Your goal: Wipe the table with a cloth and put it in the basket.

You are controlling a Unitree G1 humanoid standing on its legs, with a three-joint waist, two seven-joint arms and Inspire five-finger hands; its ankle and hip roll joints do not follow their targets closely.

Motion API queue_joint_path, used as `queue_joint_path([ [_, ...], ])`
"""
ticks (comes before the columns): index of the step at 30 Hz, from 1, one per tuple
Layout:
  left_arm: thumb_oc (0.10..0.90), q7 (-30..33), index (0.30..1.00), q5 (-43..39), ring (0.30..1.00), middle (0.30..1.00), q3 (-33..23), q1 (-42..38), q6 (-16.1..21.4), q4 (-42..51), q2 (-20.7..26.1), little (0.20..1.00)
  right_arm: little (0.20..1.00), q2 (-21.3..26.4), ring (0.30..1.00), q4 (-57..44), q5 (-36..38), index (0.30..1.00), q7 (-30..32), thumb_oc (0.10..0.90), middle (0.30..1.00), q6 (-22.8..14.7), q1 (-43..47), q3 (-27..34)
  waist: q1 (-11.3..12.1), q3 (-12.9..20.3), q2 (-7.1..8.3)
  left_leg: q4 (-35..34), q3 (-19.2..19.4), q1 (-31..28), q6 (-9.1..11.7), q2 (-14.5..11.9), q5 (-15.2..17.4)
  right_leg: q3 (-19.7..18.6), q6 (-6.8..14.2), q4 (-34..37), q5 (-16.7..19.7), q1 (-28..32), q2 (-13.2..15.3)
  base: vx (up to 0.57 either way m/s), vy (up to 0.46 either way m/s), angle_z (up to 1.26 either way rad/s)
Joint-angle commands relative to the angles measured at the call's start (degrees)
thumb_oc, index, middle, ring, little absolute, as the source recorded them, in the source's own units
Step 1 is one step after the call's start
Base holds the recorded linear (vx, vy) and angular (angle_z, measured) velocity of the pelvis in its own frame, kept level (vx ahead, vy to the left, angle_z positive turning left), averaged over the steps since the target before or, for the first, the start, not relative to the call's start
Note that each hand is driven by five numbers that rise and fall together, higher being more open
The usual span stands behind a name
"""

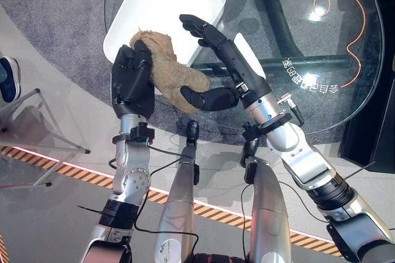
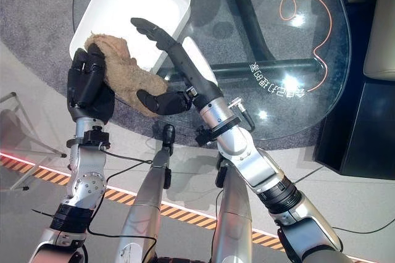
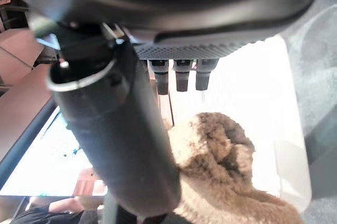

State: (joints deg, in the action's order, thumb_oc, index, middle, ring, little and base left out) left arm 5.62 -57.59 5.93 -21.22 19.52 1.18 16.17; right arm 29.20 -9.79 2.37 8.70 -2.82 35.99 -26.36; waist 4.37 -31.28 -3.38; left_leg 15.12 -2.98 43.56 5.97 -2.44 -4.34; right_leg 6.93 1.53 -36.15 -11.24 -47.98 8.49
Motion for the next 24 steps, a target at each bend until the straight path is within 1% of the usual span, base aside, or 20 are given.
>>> queue_joint_path([
  [1, 0.100, -1.6, 0.300, 4.2, 0.300, 0.300, -4.9, -5.4, 9.7, 9.3, 0.6, 0.200, 0.900, -2.7, 0.900, -4.0, -0.8, 0.900, 6.1, 0.800, 0.900, -6.1, 5.6, 5.5, -0.3, 1.5, 0.96, 5.3, 2.0, -1.6, -4.3, 5.9, 4.8, 3.2, 1.9, 9.4, 6.7, 4.1, -3.6, 0.00, 0.000, 0.00],
  [4, 0.100, -1.4, 0.300, 4.5, 0.300, 0.300, -5.2, -5.3, 10.4, 9.0, 0.7, 0.200, 0.900, -2.8, 0.900, -3.7, -0.9, 0.900, 7.5, 0.800, 0.900, -6.7, 4.4, 6.6, -0.5, 1.5, 0.98, 5.3, 2.0, -1.7, -4.3, 5.9, 4.9, 3.0, 1.9, 9.4, 6.7, 4.1, -3.7, 0.00, 0.000, 0.00],
  [9, 0.100, 1.3, 0.300, 8.3, 0.300, 0.300, -6.3, -4.1, 12.2, 9.8, 0.7, 0.200, 0.900, -3.1, 0.900, -3.9, -0.8, 0.900, 10.7, 0.800, 0.900, -8.7, 0.7, 10.1, -1.2, 1.5, 1.08, 5.5, 2.2, -1.6, -4.4, 5.8, 5.1, 2.6, 2.0, 9.3, 6.8, 4.0, -3.8, 0.00, 0.000, 0.00],
  [15, 0.100, 4.4, 0.300, 11.2, 0.300, 0.300, -6.8, -4.4, 13.1, 9.6, 0.8, 0.200, 0.900, -3.0, 0.900, -3.3, -1.3, 0.900, 12.9, 0.800, 0.900, -9.2, 0.0, 11.0, -1.5, 1.5, 1.15, 5.4, 2.3, -1.5, -4.4, 5.7, 5.1, 2.3, 2.0, 9.3, 6.7, 3.9, -4.0, 0.00, 0.000, 0.00],
  [24, 0.100, 9.2, 0.300, 17.3, 0.300, 0.300, -8.7, -5.2, 14.4, 8.7, 2.7, 0.200, 0.900, -1.9, 0.900, -2.0, -1.4, 0.900, 16.0, 0.800, 0.900, -10.1, -0.5, 13.4, -1.8, 1.5, 1.15, 5.4, 2.4, -1.8, -4.3, 5.4, 5.2, 2.1, 2.1, 9.2, 6.6, 4.1, -3.9, 0.00, 0.000, 0.00],
])
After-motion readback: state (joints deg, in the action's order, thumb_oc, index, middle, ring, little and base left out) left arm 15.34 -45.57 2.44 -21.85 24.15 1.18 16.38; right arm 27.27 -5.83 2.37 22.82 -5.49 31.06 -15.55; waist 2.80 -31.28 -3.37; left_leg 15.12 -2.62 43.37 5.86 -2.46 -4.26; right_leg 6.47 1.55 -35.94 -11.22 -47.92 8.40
